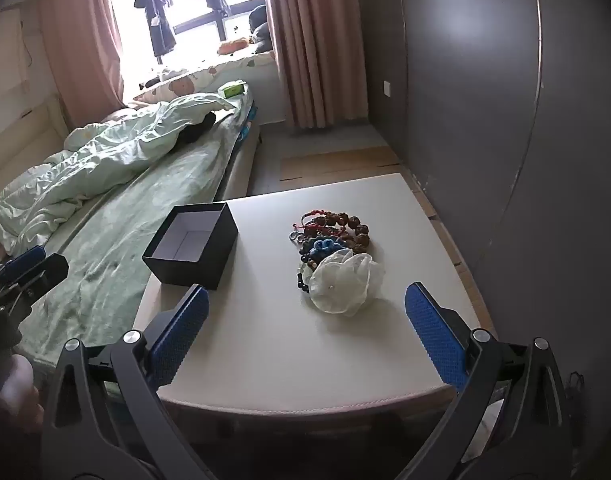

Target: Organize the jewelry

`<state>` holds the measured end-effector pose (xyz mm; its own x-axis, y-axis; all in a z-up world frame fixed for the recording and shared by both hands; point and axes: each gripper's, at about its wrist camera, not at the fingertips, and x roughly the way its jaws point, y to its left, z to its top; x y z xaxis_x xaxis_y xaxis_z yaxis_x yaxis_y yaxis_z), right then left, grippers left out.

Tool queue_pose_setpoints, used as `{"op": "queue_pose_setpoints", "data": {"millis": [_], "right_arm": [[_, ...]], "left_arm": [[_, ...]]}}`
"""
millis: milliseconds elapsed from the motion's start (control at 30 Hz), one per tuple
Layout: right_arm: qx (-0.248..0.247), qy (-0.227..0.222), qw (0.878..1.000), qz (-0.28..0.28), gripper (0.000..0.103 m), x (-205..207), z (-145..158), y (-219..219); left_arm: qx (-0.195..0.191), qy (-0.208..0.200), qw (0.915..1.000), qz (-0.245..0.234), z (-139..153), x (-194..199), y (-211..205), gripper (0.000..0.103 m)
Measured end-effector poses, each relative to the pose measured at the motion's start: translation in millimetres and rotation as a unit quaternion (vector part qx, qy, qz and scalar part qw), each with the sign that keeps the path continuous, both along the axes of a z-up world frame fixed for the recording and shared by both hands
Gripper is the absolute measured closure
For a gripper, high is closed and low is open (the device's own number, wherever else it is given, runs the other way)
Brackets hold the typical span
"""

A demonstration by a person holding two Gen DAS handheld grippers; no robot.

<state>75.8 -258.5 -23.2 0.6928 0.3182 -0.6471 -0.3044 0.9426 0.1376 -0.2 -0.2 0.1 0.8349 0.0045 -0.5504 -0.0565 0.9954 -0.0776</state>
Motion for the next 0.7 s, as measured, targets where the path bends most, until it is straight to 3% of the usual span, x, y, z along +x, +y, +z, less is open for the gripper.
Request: {"op": "queue_pose_setpoints", "data": {"millis": [700], "right_arm": [[-0.005,-0.009,1.000,-0.001,0.005,-3.2,2.9,2.8]], "left_arm": [[-0.007,-0.008,0.9999,-0.005,-1.8,0.2,-4.1,0.008]]}}
